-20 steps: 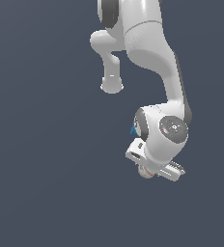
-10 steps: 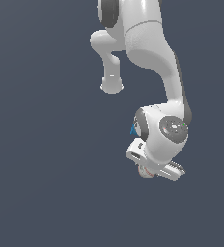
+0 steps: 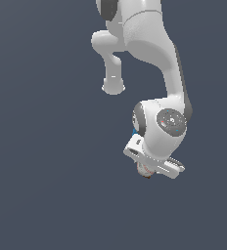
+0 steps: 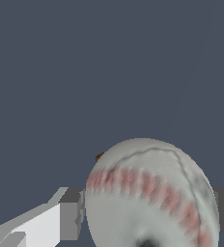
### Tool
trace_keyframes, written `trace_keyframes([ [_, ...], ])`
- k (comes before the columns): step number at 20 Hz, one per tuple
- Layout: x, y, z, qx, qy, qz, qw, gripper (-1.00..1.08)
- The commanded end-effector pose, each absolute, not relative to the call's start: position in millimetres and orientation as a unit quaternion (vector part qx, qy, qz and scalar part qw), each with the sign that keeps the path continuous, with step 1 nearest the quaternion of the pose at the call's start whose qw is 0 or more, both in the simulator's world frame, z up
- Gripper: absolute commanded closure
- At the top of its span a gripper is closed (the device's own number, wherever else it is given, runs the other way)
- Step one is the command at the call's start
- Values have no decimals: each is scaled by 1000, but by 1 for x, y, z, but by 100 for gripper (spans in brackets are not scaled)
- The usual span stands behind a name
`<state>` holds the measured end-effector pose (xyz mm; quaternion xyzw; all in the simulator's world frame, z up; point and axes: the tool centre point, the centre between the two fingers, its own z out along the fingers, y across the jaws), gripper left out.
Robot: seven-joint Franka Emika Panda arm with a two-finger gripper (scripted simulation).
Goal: Pick up a designated object from a clutter of objects.
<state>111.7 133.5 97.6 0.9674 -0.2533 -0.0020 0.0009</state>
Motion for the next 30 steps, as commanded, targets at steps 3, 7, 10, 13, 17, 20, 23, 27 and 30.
trace_keyframes([
  [3,102,119,120,967,-254,-1,0,108],
  [7,89,100,147,967,-254,-1,0,108],
  [10,77,84,170,967,-254,-1,0,108],
  [13,64,67,195,967,-254,-1,0,108],
  [17,48,43,229,967,-254,-1,-1,108],
  [20,34,24,257,967,-254,-1,-1,108],
  [23,21,4,285,967,-254,-1,-1,108],
  [27,5,-20,321,967,-254,-1,-1,108],
  [30,-6,-36,345,967,-254,-1,-1,108],
])
